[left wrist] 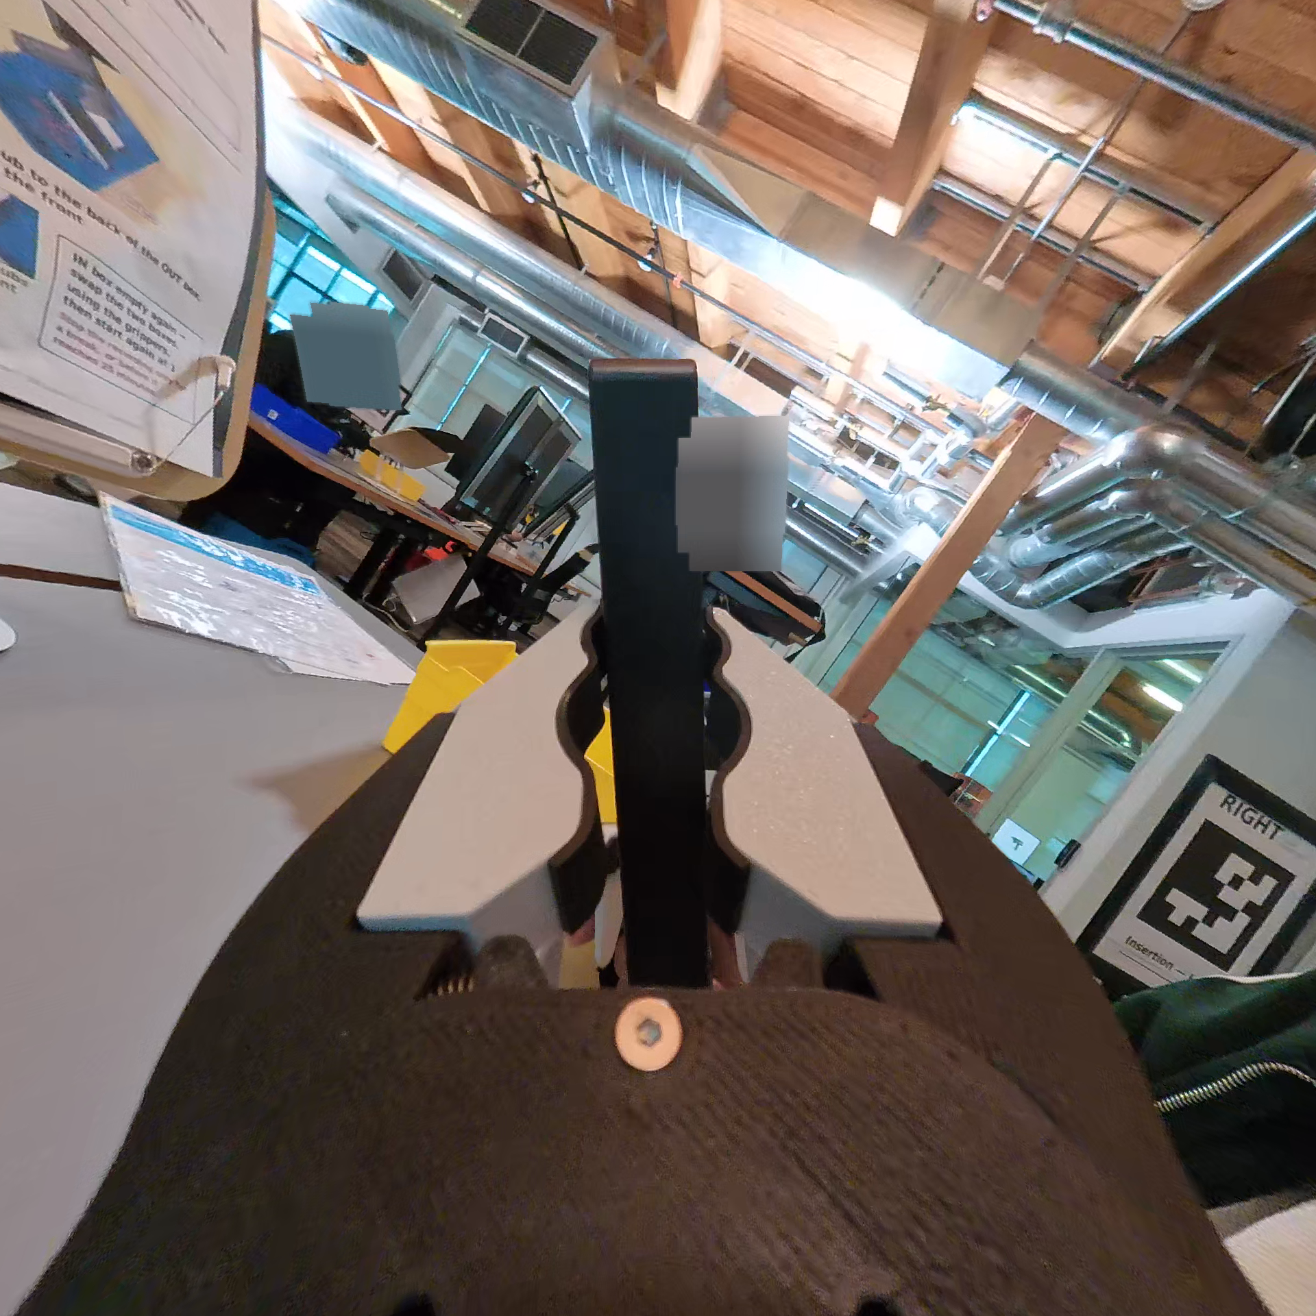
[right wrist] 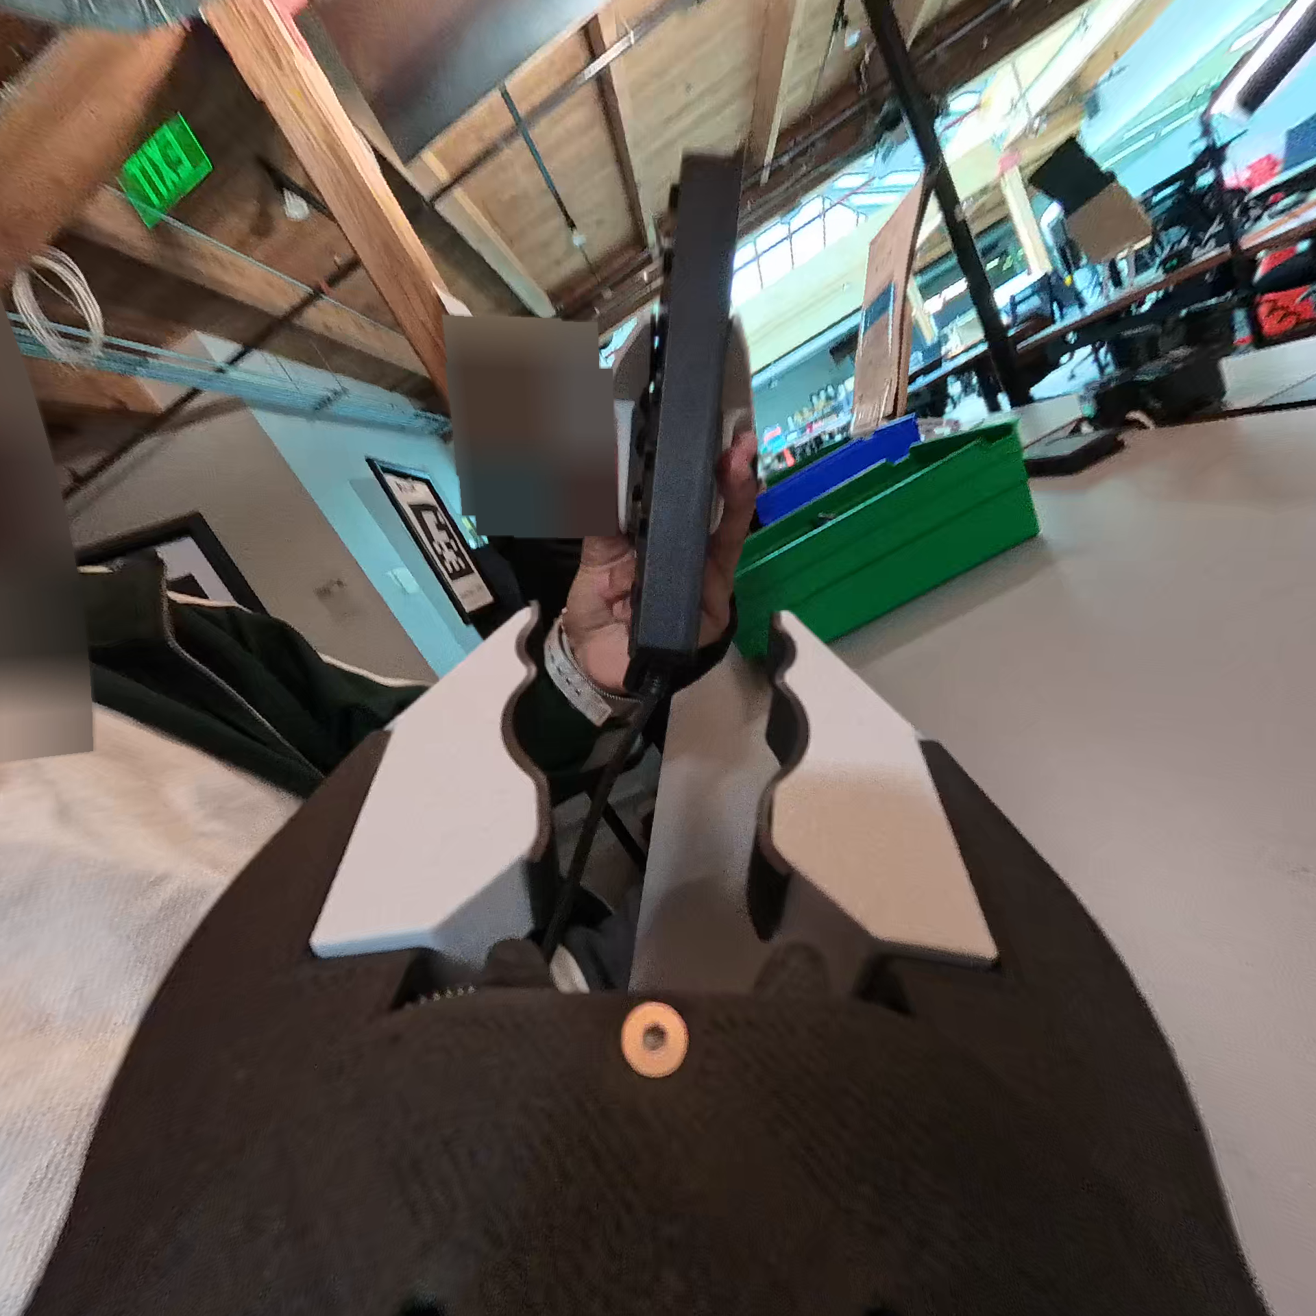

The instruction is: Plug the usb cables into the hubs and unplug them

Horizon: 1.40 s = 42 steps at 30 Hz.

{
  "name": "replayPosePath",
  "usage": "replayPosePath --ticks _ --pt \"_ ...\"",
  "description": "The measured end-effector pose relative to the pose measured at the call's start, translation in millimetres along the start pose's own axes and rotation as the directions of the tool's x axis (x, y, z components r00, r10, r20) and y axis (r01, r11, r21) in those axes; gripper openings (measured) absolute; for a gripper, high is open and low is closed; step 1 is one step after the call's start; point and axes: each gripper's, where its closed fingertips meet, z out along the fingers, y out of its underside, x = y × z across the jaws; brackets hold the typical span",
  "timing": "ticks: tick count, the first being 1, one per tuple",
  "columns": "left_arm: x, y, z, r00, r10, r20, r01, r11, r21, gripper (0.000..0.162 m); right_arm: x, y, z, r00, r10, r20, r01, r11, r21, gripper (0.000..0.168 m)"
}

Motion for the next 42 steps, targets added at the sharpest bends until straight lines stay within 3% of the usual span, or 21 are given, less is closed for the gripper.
replayPosePath --ticks 4,5,6,11,14,19,23,25,26,27,32,36,39,42 --pt "2 21 8 1.000 -0.025 0.003 0.025 0.999 -0.045 0.021 -2 26 22 1.000 0.007 -0.002 -0.008 0.995 -0.098 0.054" --pt "3 25 10 1.000 -0.029 0.002 0.029 0.998 -0.049 0.021 -1 29 23 1.000 0.011 -0.014 -0.012 0.994 -0.109 0.029" --pt "2 27 10 0.999 -0.034 0.006 0.034 0.999 -0.042 0.021 -1 32 24 0.999 0.028 -0.018 -0.030 0.992 -0.119 0.023" --pt "2 34 13 0.999 -0.045 -0.008 0.045 0.997 -0.065 0.023 0 20 17 0.997 0.071 -0.017 -0.072 0.995 -0.067 0.021" --pt "1 58 19 0.998 0.064 0.018 -0.060 0.984 -0.170 0.040 -1 1 8 0.997 0.076 -0.011 -0.076 0.997 0.030 0.020" --pt "4 90 24 0.984 0.177 0.017 -0.166 0.951 -0.259 0.051 5 -30 -16 0.996 0.075 -0.040 -0.065 0.975 0.213 0.020" --pt "4 125 27 0.993 0.114 0.001 -0.107 0.932 -0.345 0.048 8 -45 -30 0.996 0.042 -0.084 -0.014 0.950 0.312 0.020" --pt "5 132 29 0.997 0.073 -0.001 -0.069 0.938 -0.339 0.028 4 -47 -29 0.996 0.019 -0.086 0.009 0.949 0.315 0.020" --pt "9 132 28 0.998 0.061 -0.031 -0.068 0.942 -0.327 0.012 4 -46 -28 0.994 -0.002 -0.109 0.035 0.952 0.305 0.020" --pt "10 132 29 0.998 0.053 -0.031 -0.060 0.941 -0.333 0.008 5 -45 -28 0.990 -0.027 -0.139 0.068 0.953 0.296 0.020" --pt "5 115 25 0.999 0.041 -0.036 -0.051 0.929 -0.367 0.002 6 -44 -25 0.980 -0.087 -0.179 0.133 0.954 0.267 0.021" --pt "7 94 19 0.969 0.241 -0.060 -0.243 0.871 -0.427 0.001 5 -39 -18 0.971 -0.140 -0.196 0.182 0.959 0.218 0.021" --pt "11 66 18 0.938 0.345 -0.027 -0.326 0.852 -0.411 0.001 4 -23 -9 0.936 -0.264 -0.232 0.285 0.956 0.063 0.011" --pt "10 38 11 0.924 0.383 0.018 -0.342 0.844 -0.413 0.001 3 -9 2 0.870 -0.414 -0.267 0.403 0.910 -0.098 0.023"
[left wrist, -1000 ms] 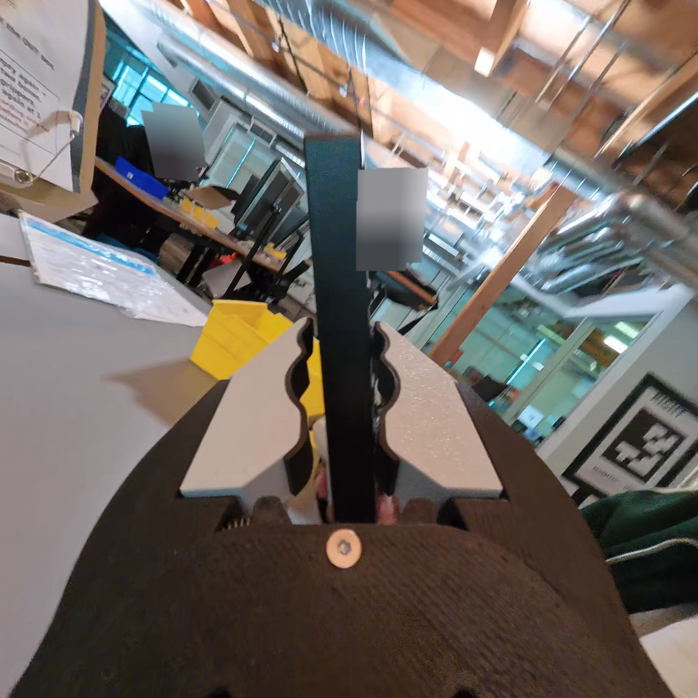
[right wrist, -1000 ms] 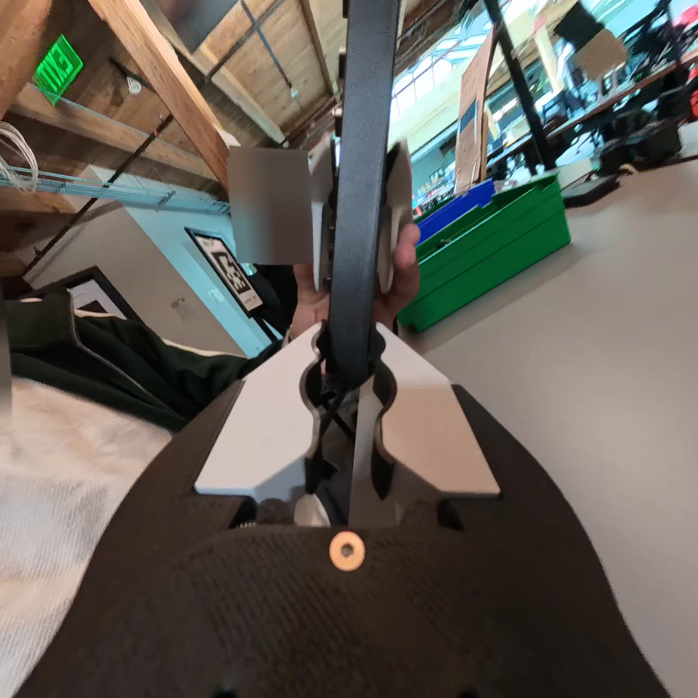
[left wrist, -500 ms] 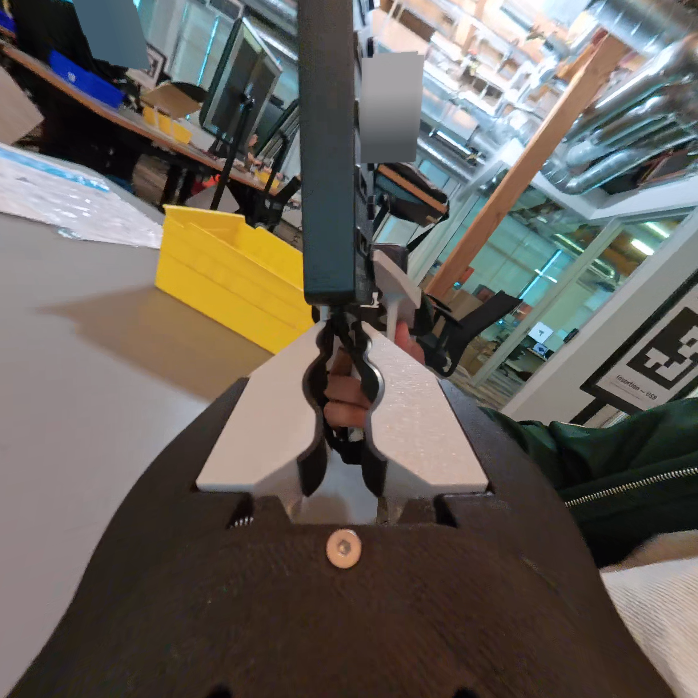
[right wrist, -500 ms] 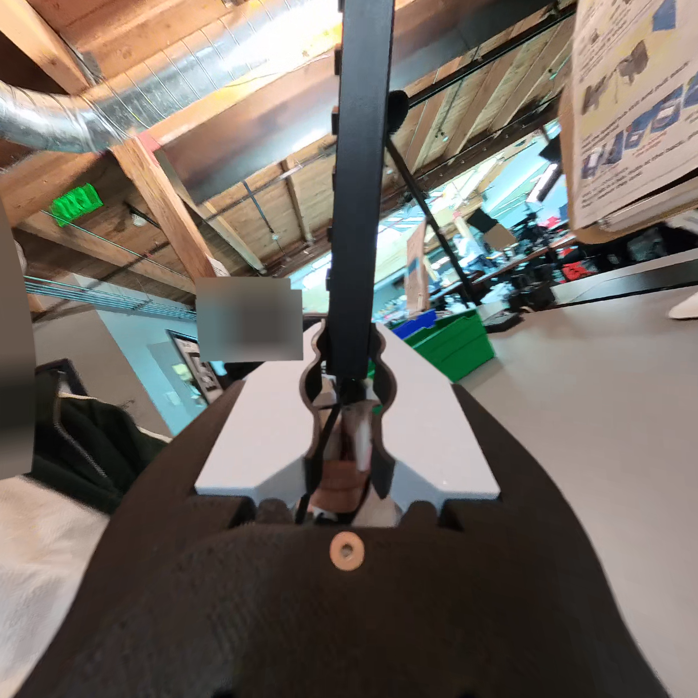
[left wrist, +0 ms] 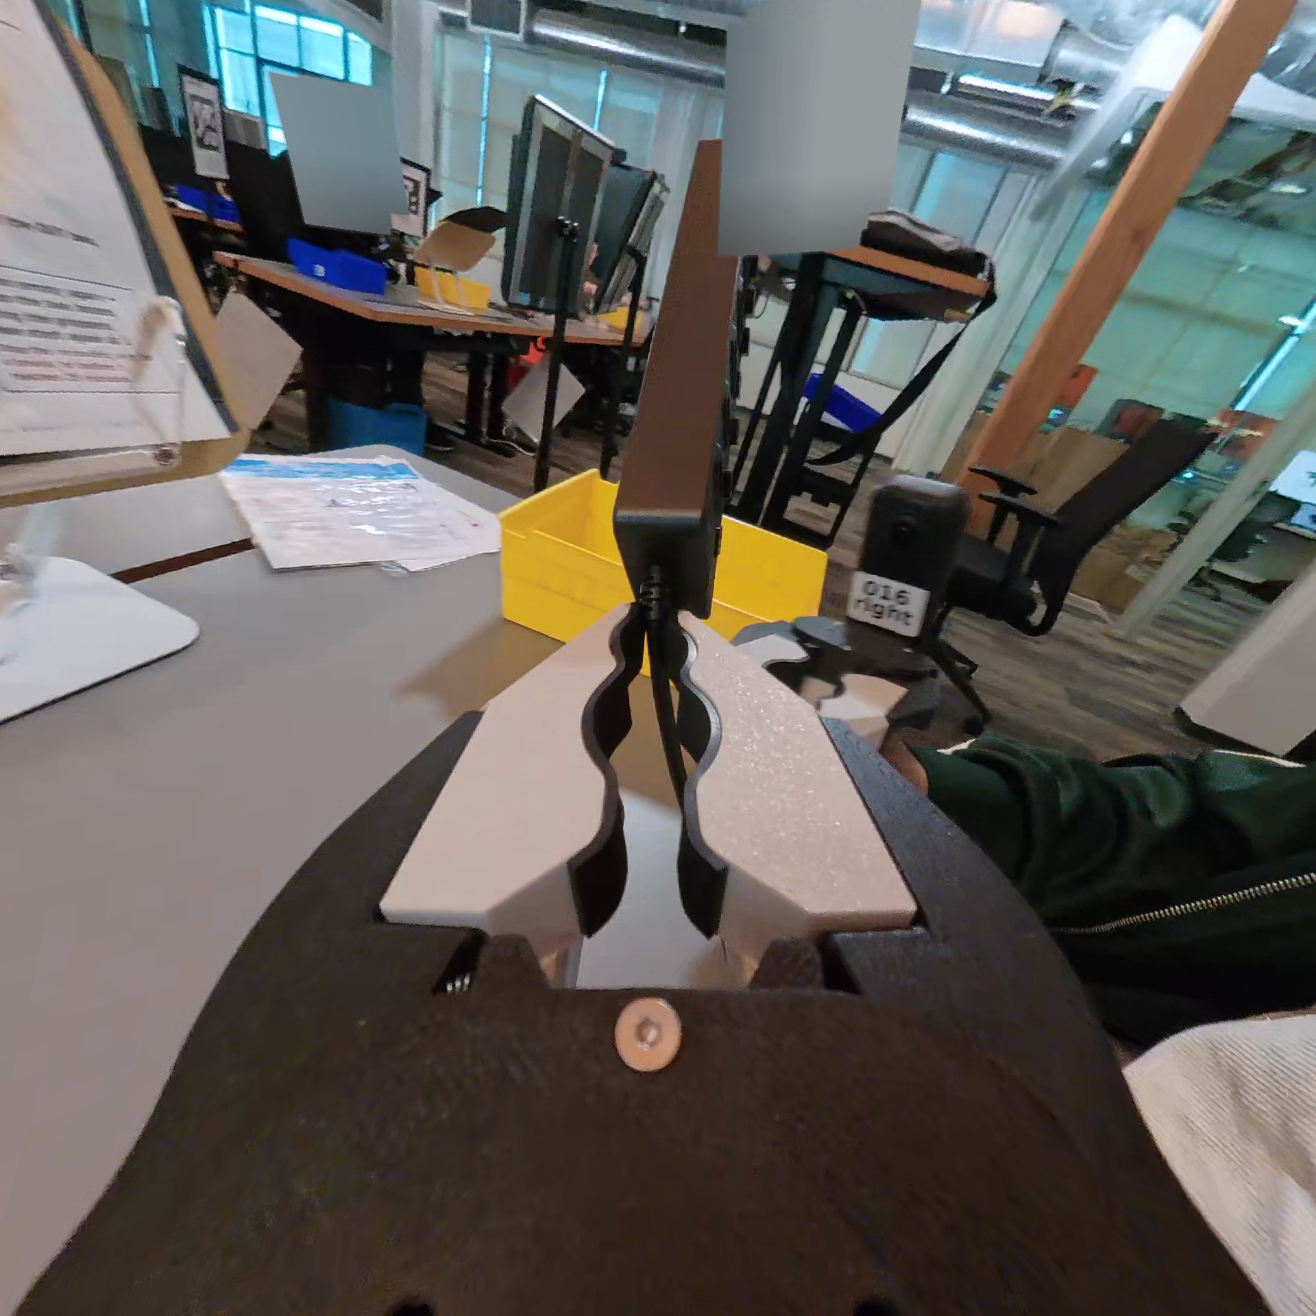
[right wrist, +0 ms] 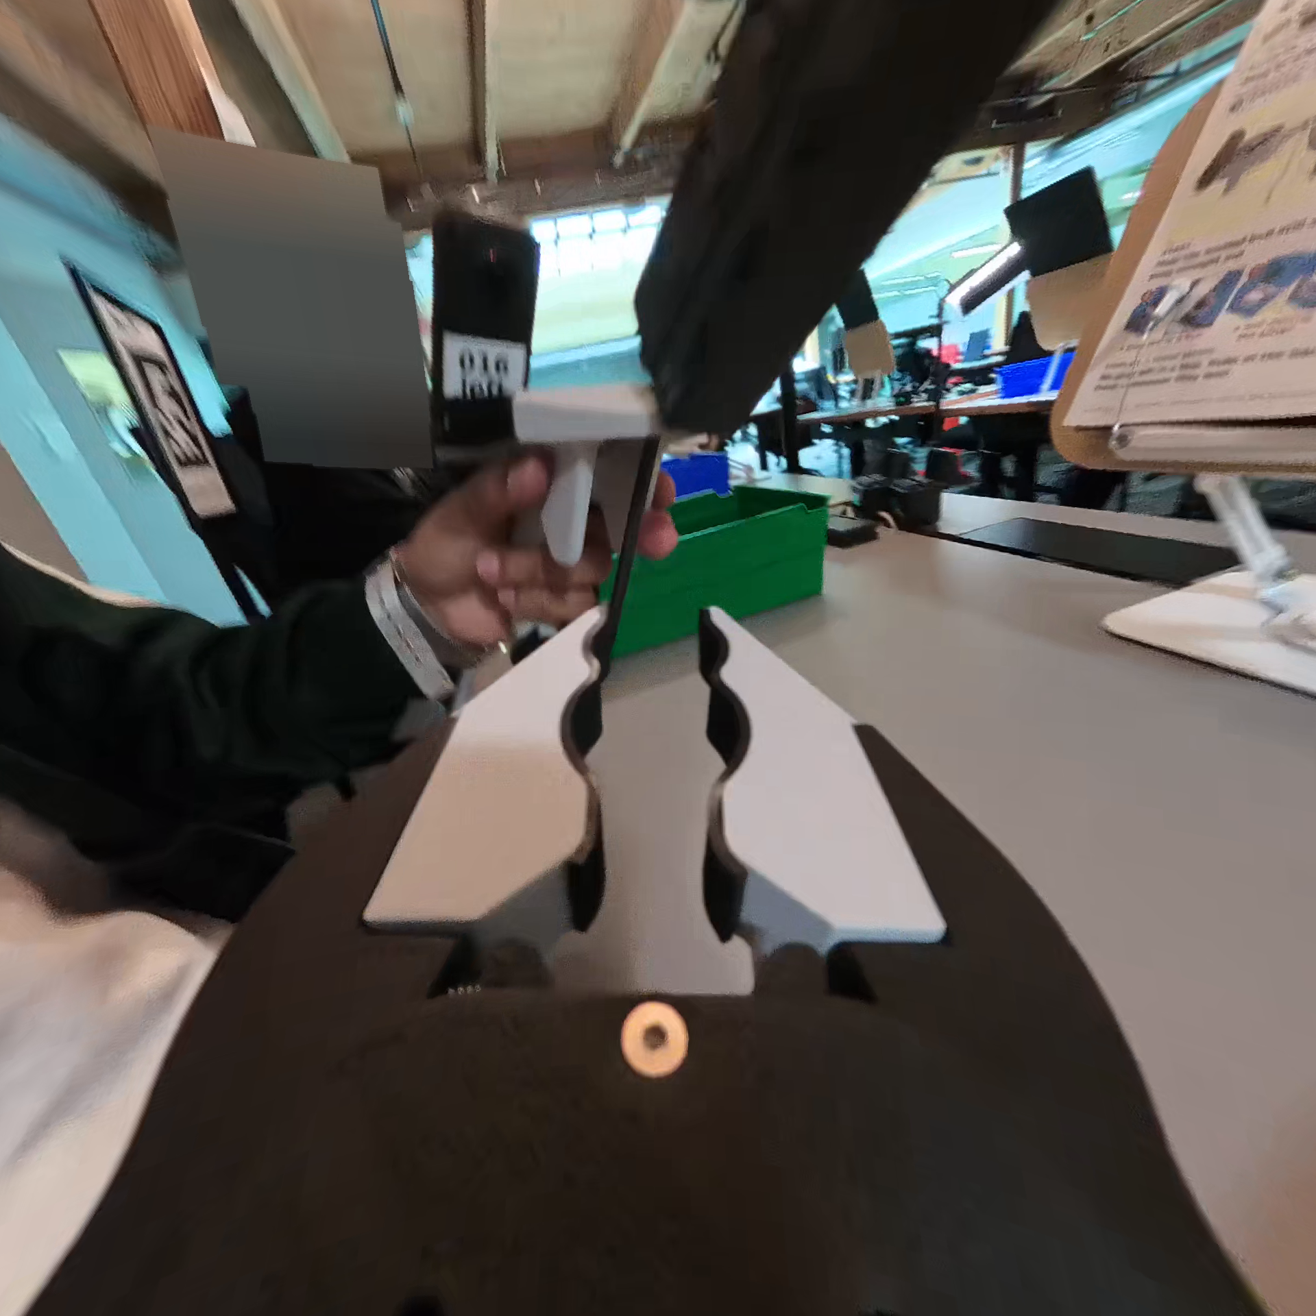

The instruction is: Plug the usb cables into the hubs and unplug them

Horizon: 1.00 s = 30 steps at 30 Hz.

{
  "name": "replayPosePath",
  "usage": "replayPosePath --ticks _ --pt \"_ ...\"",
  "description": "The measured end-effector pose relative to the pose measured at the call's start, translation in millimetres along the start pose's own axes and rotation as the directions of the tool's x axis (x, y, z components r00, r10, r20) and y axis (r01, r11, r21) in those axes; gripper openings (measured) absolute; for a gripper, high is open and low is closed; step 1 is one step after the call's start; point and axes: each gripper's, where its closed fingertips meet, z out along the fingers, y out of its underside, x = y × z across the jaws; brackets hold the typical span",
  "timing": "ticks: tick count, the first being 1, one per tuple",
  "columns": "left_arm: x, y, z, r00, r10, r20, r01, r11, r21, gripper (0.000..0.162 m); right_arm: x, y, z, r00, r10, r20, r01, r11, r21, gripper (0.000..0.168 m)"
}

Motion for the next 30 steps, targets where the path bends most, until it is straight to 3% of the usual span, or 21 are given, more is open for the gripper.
replayPosePath --ticks 3,6,10,12,14,15,19,21,23,24,26,28,30 --pt "-7 -5 -14 0.999 0.015 0.030 -0.012 0.997 -0.081 0.002 -6 -12 4 0.969 -0.229 -0.093 0.223 0.973 -0.066 0.040" --pt "-6 3 -22 0.999 0.008 0.035 0.000 0.977 -0.214 0.002 -6 -41 -3 0.827 -0.524 -0.205 0.499 0.851 -0.161 0.050" --pt "-7 21 -23 0.999 0.002 0.047 0.013 0.947 -0.320 0.002 -1 -64 -12 0.438 -0.866 -0.243 0.768 0.501 -0.400 0.063" --pt "-8 29 -21 0.999 -0.028 0.044 0.041 0.936 -0.348 0.002 -3 -54 -12 0.287 -0.946 -0.149 0.818 0.322 -0.476 0.061" --pt "-6 42 -20 0.999 -0.027 0.034 0.039 0.913 -0.407 0.002 5 -29 -13 0.244 -0.970 -0.006 0.790 0.203 -0.578 0.053" --pt "-5 48 -20 0.999 -0.011 0.031 0.024 0.897 -0.441 0.002 14 -22 -14 0.234 -0.972 0.018 0.759 0.171 -0.629 0.058" --pt "4 62 -16 0.999 0.044 0.004 -0.036 0.858 -0.512 0.002 33 -13 -18 0.203 -0.978 0.040 0.693 0.114 -0.712 0.093" --pt "11 66 -14 0.999 0.045 -0.028 -0.053 0.848 -0.528 0.002 43 -2 -24 0.193 -0.976 0.096 0.653 0.054 -0.756 0.092" --pt "14 71 -14 0.996 0.069 -0.053 -0.086 0.830 -0.551 0.002 51 4 -29 0.152 -0.979 0.138 0.627 -0.012 -0.779 0.080" --pt "14 74 -15 0.994 0.087 -0.060 -0.106 0.820 -0.562 0.002 52 5 -30 0.140 -0.979 0.145 0.628 -0.026 -0.778 0.071" --pt "13 67 -10 0.992 0.116 -0.052 -0.127 0.851 -0.510 0.003 56 11 -32 0.230 -0.967 0.110 0.601 0.052 -0.797 0.054" --pt "11 43 -5 0.994 0.110 -0.025 -0.112 0.922 -0.371 0.006 59 11 -32 0.416 -0.909 -0.013 0.542 0.260 -0.799 0.054" --pt "15 16 -8 0.996 0.081 -0.022 -0.084 0.970 -0.226 0.032 58 -2 -32 0.571 -0.805 -0.163 0.489 0.492 -0.720 0.054"
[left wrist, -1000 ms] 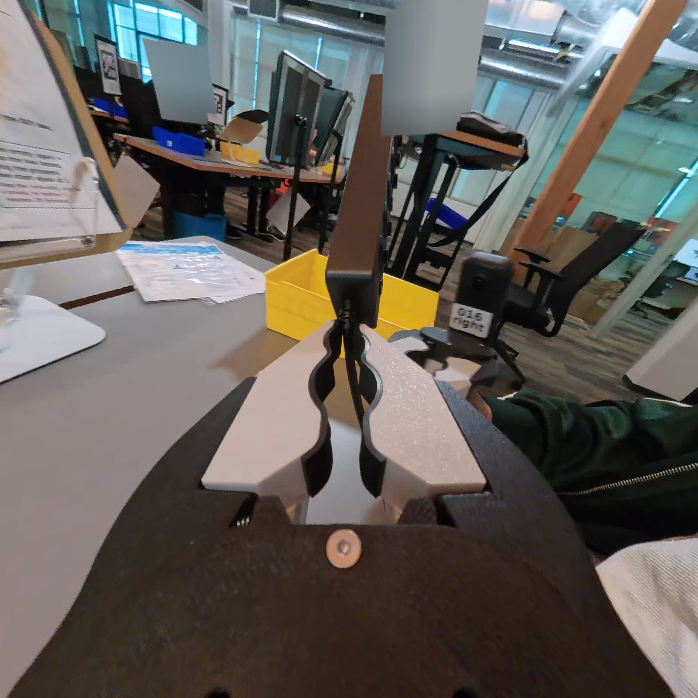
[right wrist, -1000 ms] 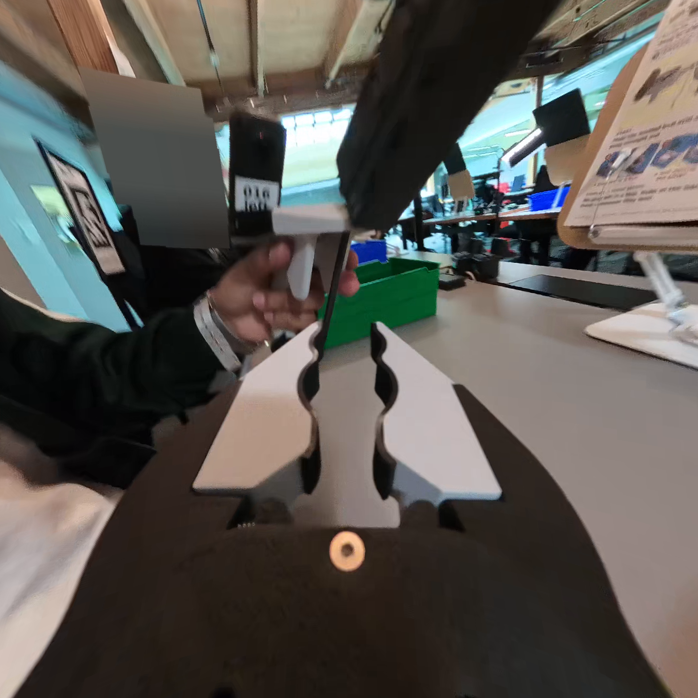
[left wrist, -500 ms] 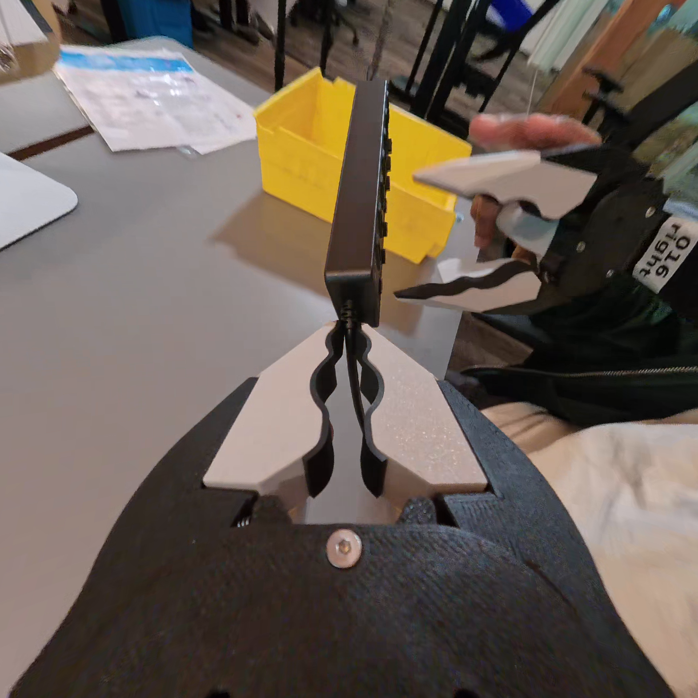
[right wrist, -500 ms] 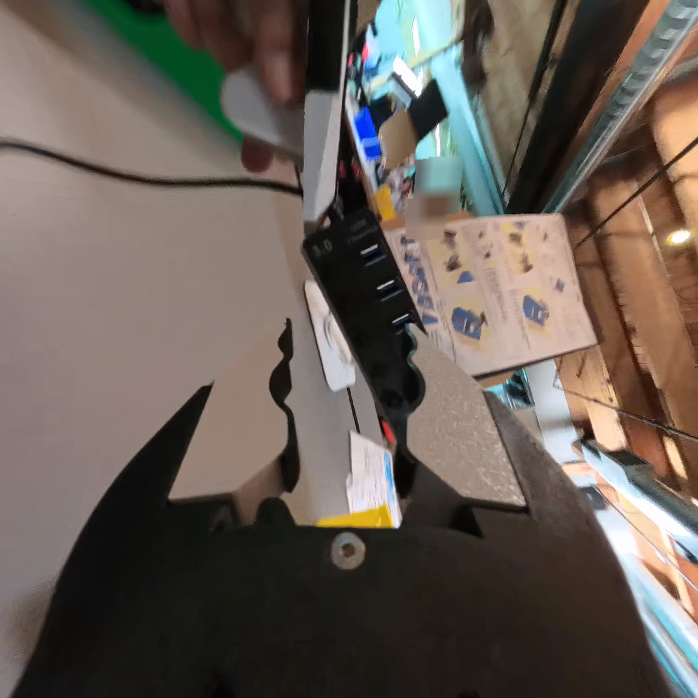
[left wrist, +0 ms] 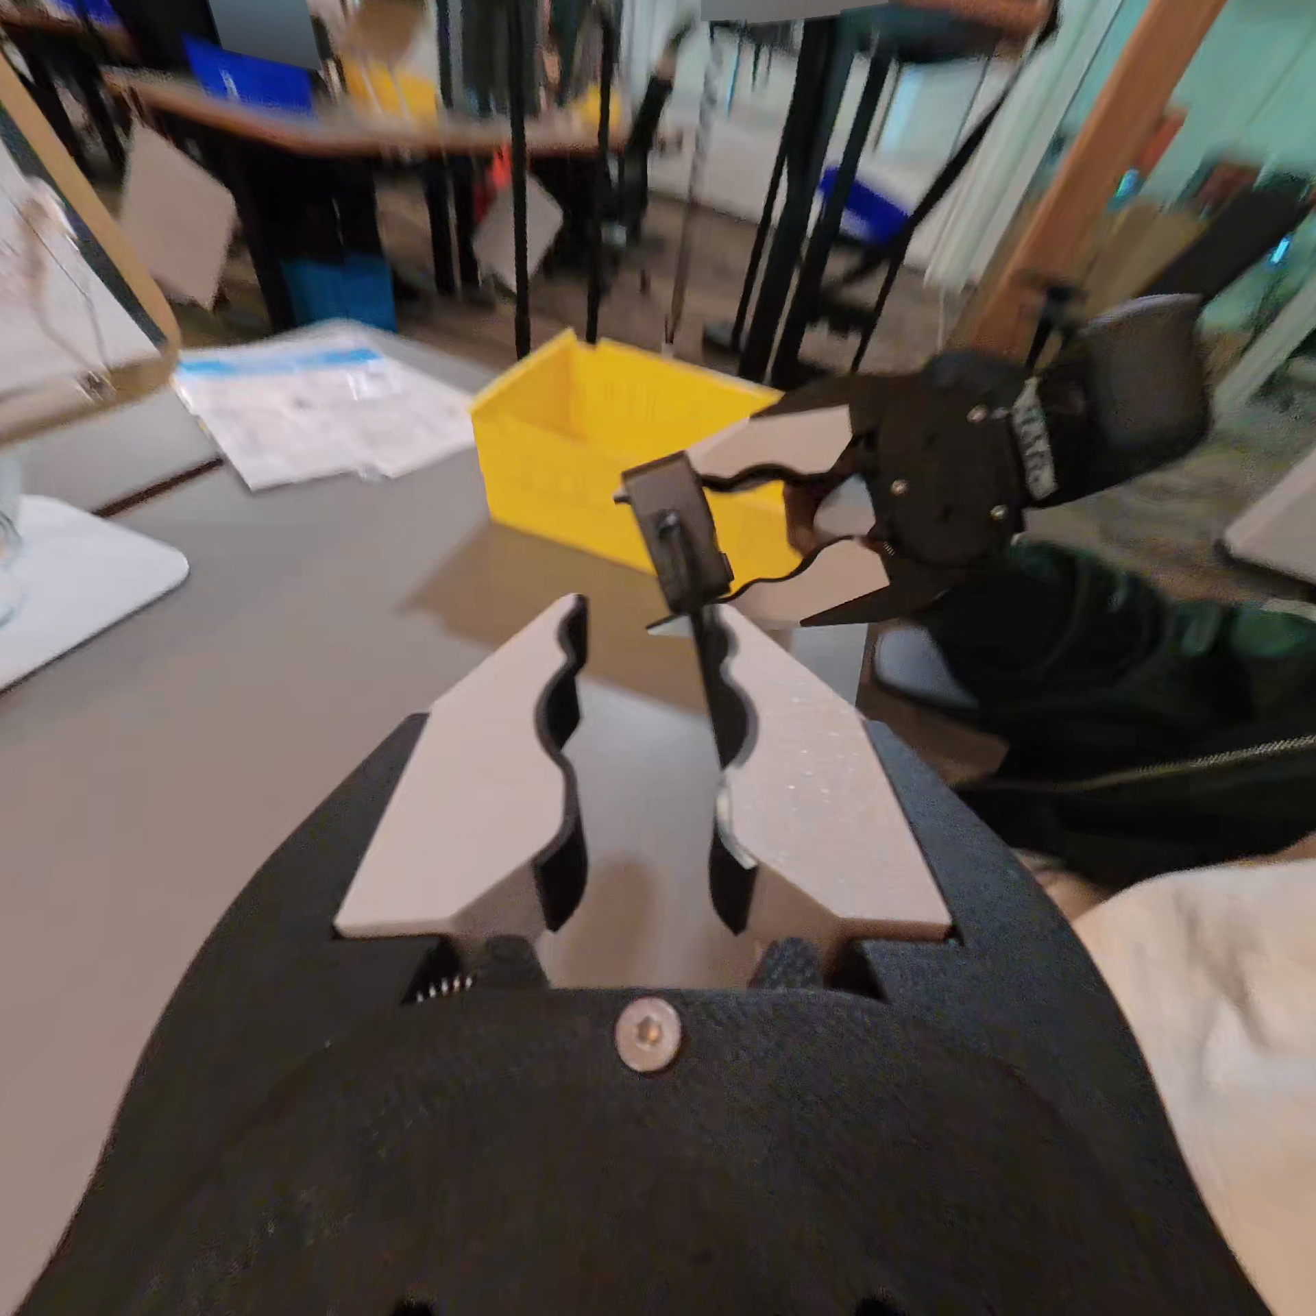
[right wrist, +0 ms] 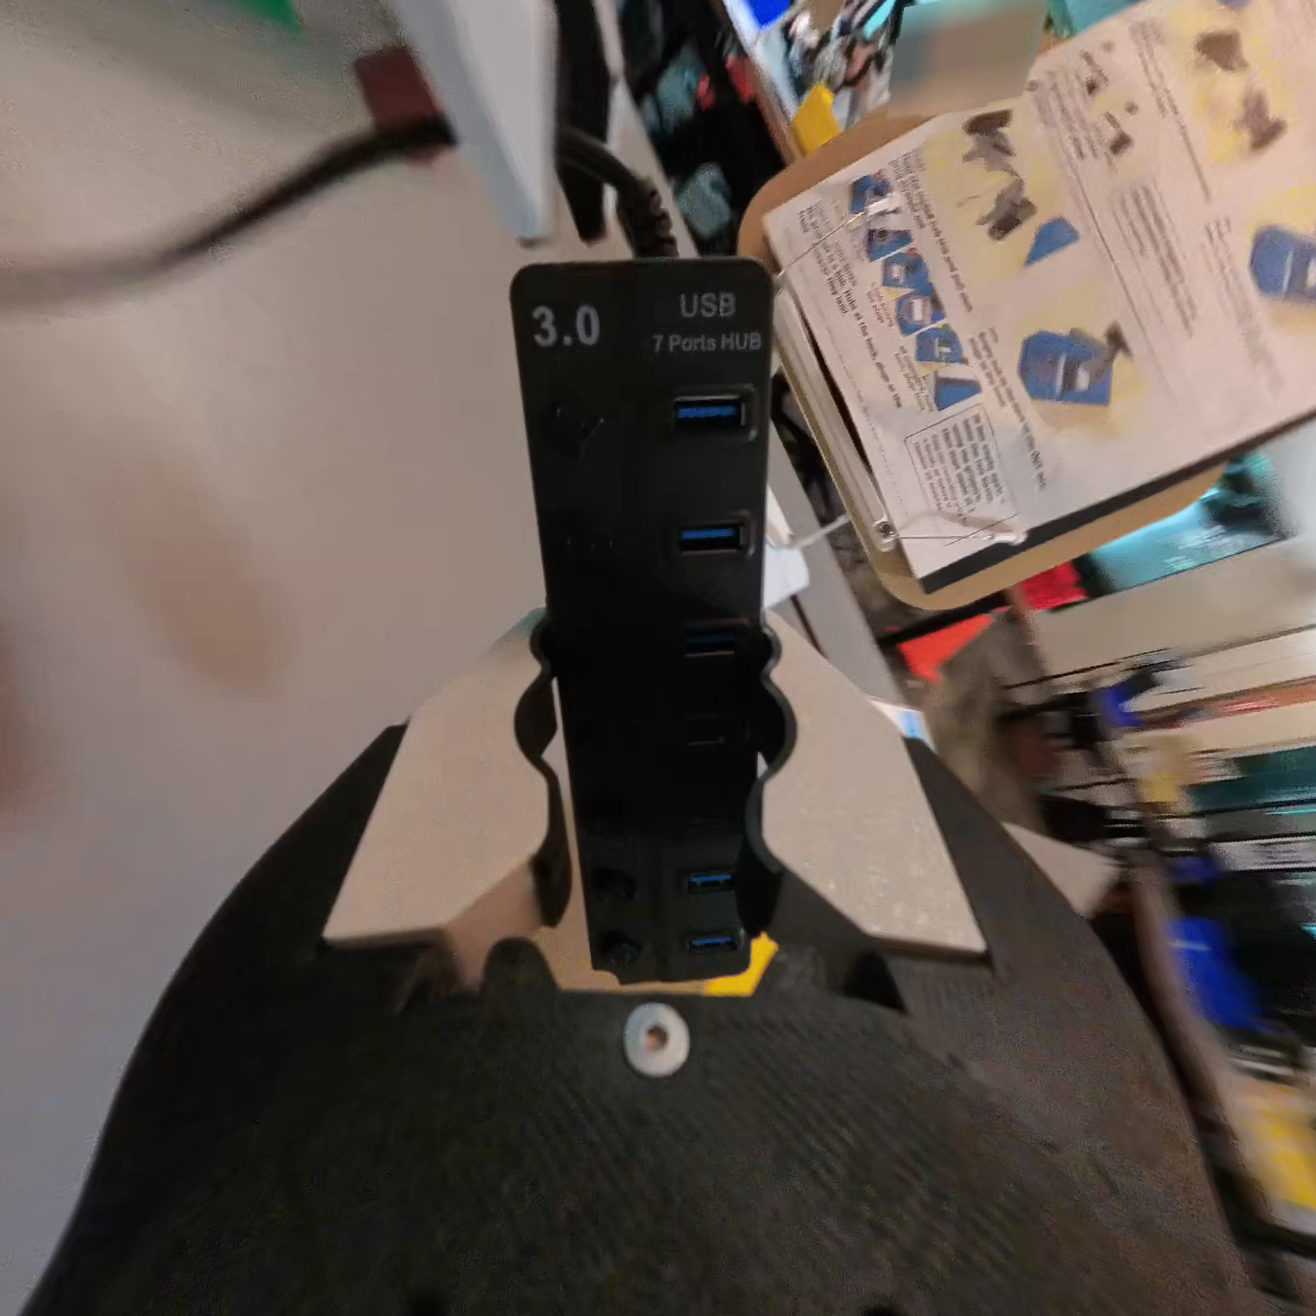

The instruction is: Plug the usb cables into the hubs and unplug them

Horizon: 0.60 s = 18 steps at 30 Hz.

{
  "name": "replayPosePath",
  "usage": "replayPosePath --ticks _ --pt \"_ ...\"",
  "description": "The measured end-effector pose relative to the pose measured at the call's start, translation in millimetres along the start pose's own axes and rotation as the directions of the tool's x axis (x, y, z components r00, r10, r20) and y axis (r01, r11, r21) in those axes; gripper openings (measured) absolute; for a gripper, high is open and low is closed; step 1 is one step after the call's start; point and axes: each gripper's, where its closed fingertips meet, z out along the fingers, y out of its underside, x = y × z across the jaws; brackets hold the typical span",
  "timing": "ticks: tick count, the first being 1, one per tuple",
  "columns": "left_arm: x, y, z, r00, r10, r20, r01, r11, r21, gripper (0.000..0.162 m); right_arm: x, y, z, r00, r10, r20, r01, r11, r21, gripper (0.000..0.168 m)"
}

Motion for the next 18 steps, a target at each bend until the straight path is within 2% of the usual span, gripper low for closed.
replayPosePath --ticks 3,4,7,9,13,14,15,16,18 --pt "3 -26 -18 1.000 -0.013 -0.005 0.013 0.993 0.120 0.053 32 -7 -18 0.968 0.251 0.006 -0.251 0.962 0.109 0.053" --pt "5 -32 -23 1.000 -0.006 -0.013 0.007 0.989 0.145 0.053 44 -12 -27 0.937 0.347 0.023 -0.346 0.924 0.164 0.053" --pt "14 -41 -29 0.999 -0.003 -0.051 0.012 0.984 0.180 0.054 84 -29 -62 0.793 0.595 0.133 -0.603 0.734 0.311 0.053" --pt "19 -41 -27 0.998 -0.011 -0.066 0.023 0.983 0.182 0.054 108 -27 -84 0.727 0.673 0.135 -0.670 0.654 0.352 0.053" --pt "29 -36 -15 0.995 -0.023 -0.096 0.039 0.985 0.168 0.051 138 7 -100 0.695 0.714 -0.087 -0.667 0.684 0.294 0.053" --pt "39 -33 -11 0.989 -0.030 -0.148 0.054 0.986 0.159 0.043 140 17 -98 0.677 0.724 -0.133 -0.679 0.684 0.267 0.053" --pt "57 -30 -8 0.967 -0.038 -0.252 0.078 0.986 0.149 0.023 138 25 -94 0.659 0.736 -0.157 -0.698 0.675 0.237 0.053" --pt "81 -30 -8 0.915 -0.068 -0.398 0.134 0.981 0.142 0.007 134 32 -86 0.644 0.746 -0.169 -0.719 0.666 0.200 0.053" --pt "124 -26 -7 0.734 -0.189 -0.652 0.286 0.957 0.044 0.002 122 44 -70 0.641 0.745 -0.184 -0.739 0.664 0.116 0.053"
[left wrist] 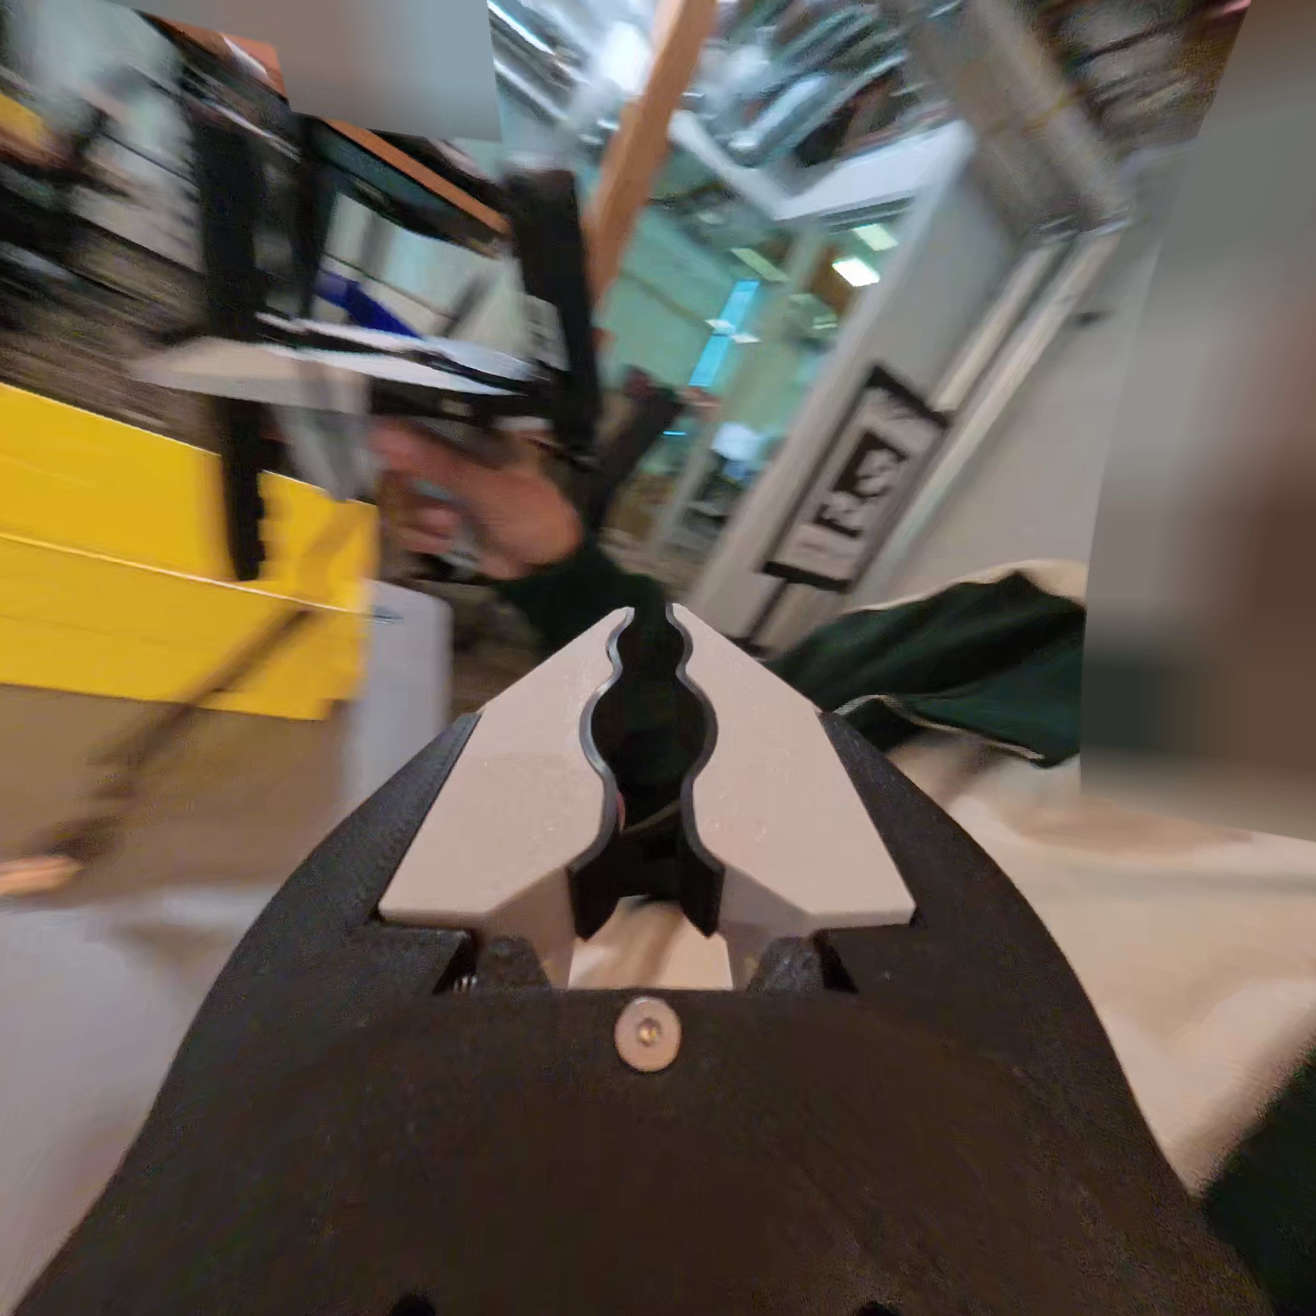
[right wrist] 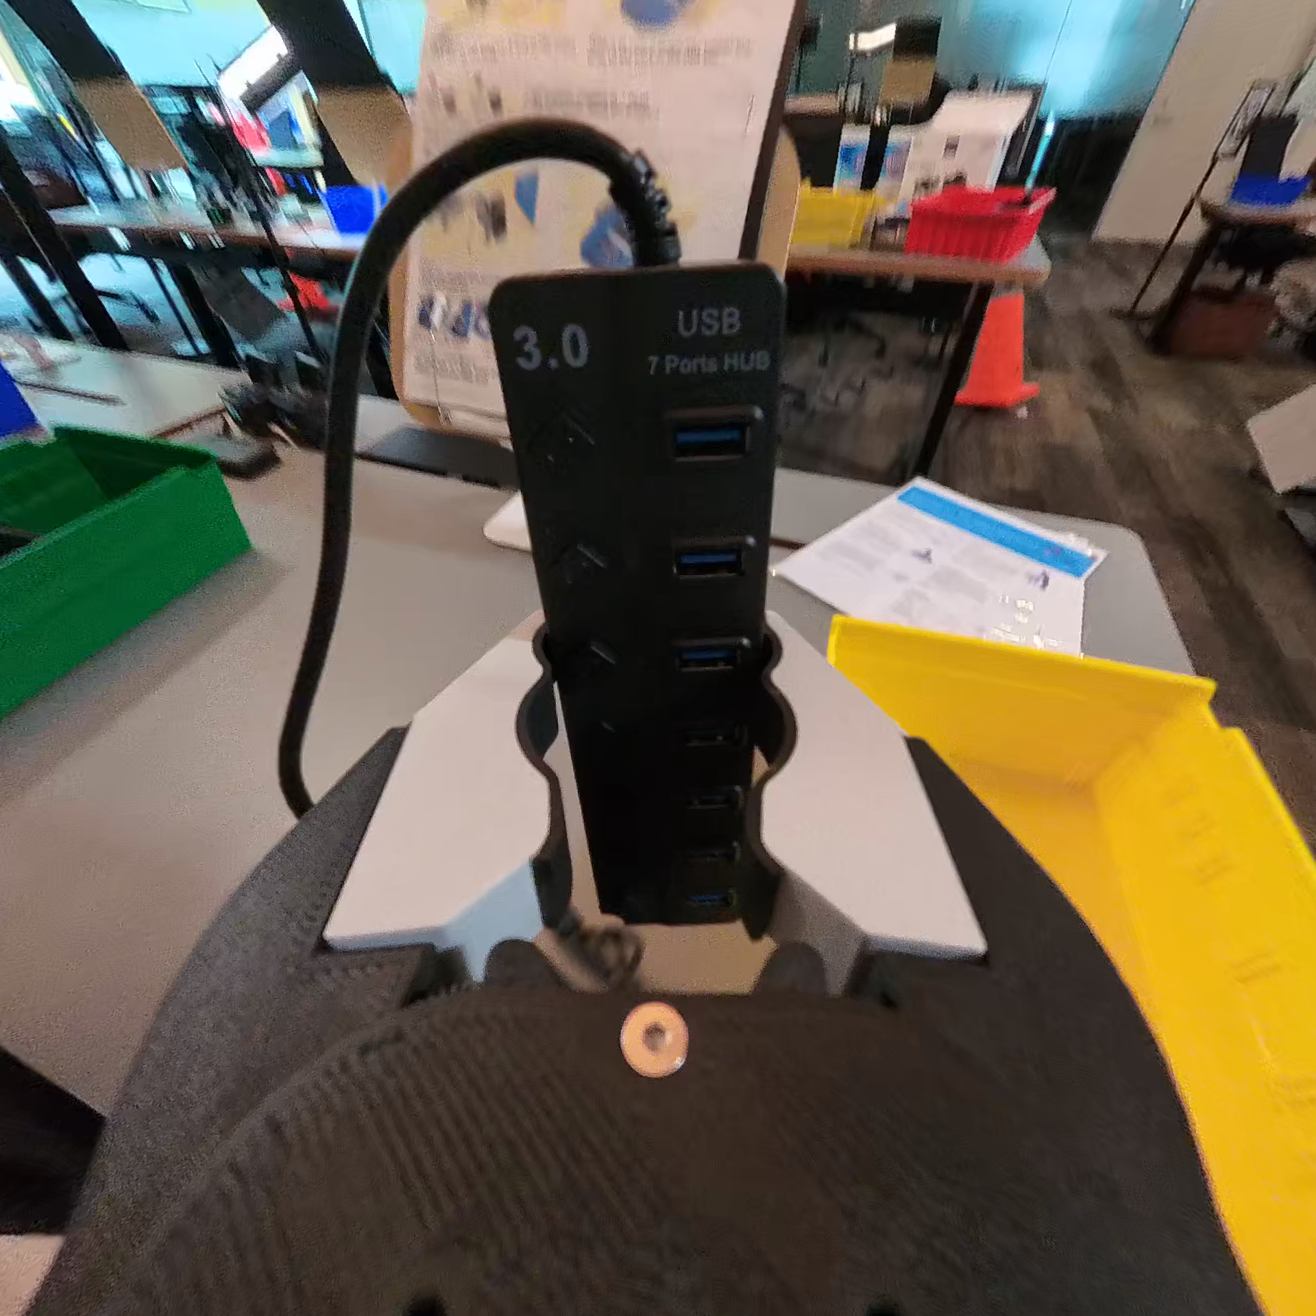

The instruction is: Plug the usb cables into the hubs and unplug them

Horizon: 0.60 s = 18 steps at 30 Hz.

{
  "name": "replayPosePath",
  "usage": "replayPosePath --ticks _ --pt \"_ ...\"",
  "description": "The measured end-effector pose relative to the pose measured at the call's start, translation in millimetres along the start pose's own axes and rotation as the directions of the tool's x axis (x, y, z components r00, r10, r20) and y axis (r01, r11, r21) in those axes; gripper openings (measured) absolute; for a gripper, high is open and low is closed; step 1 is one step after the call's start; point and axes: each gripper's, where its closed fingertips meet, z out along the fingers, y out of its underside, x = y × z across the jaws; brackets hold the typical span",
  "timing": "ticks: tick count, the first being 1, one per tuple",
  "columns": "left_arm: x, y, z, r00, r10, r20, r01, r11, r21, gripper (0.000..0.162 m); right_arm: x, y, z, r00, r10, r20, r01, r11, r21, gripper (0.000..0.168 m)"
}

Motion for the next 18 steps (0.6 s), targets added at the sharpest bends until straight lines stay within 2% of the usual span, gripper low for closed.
replayPosePath --ticks 1,2,5,7,11,13,15,17,18 --pt "3 8 12 0.996 -0.062 -0.063 0.062 0.998 -0.004 0.002 -2 9 7 1.000 -0.003 -0.004 0.003 0.999 -0.036 0.053" --pt "-4 16 23 0.995 -0.083 -0.055 0.083 0.997 0.005 0.002 -6 17 13 1.000 -0.001 -0.002 0.000 0.997 -0.071 0.053" --pt "-45 27 41 0.982 0.039 0.187 -0.065 0.989 0.136 0.001 -21 42 27 1.000 0.011 0.024 -0.007 0.984 -0.176 0.053" --pt "-57 39 45 0.956 0.112 0.271 -0.158 0.975 0.154 0.003 -32 57 36 0.999 0.014 0.039 -0.004 0.973 -0.230 0.053" --pt "-96 58 38 0.880 0.162 0.446 -0.206 0.977 0.051 0.015 -65 80 49 0.990 0.044 0.131 -0.003 0.954 -0.299 0.053" --pt "-122 59 20 0.800 0.162 0.577 -0.208 0.978 0.014 0.020 -80 89 51 0.981 0.067 0.184 -0.002 0.943 -0.333 0.053" --pt "-146 61 -4 0.700 0.165 0.695 -0.209 0.978 -0.021 0.033 -88 95 52 0.974 0.079 0.214 0.002 0.934 -0.356 0.053" --pt "-159 66 -17 0.643 0.230 0.730 -0.233 0.967 -0.099 0.039 -92 98 52 0.967 0.097 0.237 -0.001 0.927 -0.376 0.053" --pt "-165 70 -21 0.619 0.266 0.739 -0.242 0.960 -0.143 0.048 -96 100 51 0.960 0.118 0.254 -0.010 0.921 -0.389 0.053"
